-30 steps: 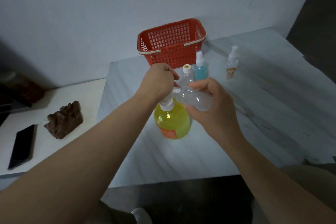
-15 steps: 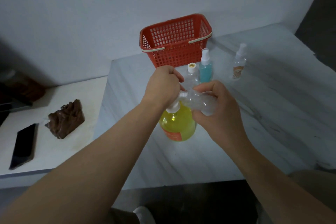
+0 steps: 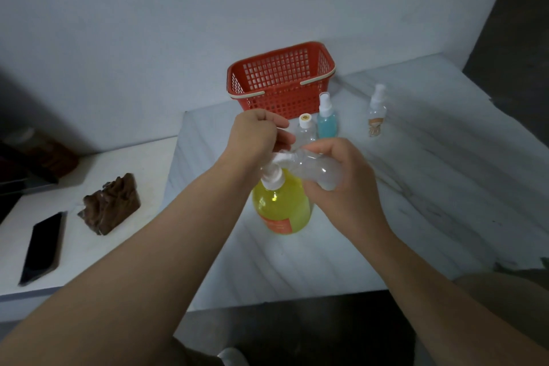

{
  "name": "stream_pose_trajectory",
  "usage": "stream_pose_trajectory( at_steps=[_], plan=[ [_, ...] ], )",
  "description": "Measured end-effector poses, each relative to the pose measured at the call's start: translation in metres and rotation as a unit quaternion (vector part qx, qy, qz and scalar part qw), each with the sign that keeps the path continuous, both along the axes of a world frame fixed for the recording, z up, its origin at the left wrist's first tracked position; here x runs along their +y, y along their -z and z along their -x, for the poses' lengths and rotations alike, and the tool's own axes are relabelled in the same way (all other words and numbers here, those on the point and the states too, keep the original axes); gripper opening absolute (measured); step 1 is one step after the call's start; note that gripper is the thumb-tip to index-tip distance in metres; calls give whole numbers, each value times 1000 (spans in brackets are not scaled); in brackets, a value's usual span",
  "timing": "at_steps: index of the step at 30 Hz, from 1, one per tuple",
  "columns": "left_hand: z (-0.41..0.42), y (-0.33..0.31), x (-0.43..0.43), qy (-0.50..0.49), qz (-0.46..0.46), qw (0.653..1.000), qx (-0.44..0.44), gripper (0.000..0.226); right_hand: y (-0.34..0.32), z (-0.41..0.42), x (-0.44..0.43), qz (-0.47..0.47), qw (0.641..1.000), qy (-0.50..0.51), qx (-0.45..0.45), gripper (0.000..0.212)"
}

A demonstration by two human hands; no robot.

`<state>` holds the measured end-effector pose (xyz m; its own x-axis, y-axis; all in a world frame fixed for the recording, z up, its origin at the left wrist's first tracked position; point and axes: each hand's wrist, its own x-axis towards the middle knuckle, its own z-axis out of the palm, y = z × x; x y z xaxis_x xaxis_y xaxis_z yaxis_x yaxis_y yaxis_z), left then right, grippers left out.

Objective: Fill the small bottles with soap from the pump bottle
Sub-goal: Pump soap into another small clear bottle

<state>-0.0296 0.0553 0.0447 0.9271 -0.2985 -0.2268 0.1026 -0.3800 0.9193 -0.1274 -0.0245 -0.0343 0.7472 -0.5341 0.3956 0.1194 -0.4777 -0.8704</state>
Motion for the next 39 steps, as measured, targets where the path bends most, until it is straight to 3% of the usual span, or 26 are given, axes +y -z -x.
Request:
stream_pose_trajectory(
  at_steps=[12,24,39],
  plan=[
    [5,13,2,32,-133,987,-87,38,0,-2,1,1,1000,10,12,38],
    [1,24,3,36,-119,989,-76,38,1,-4,2,-31,998,-6,46,41],
    [4,8,3,50,-70,996,-39,34,-8,2,-2,6,999,-11,33,32]
  ],
)
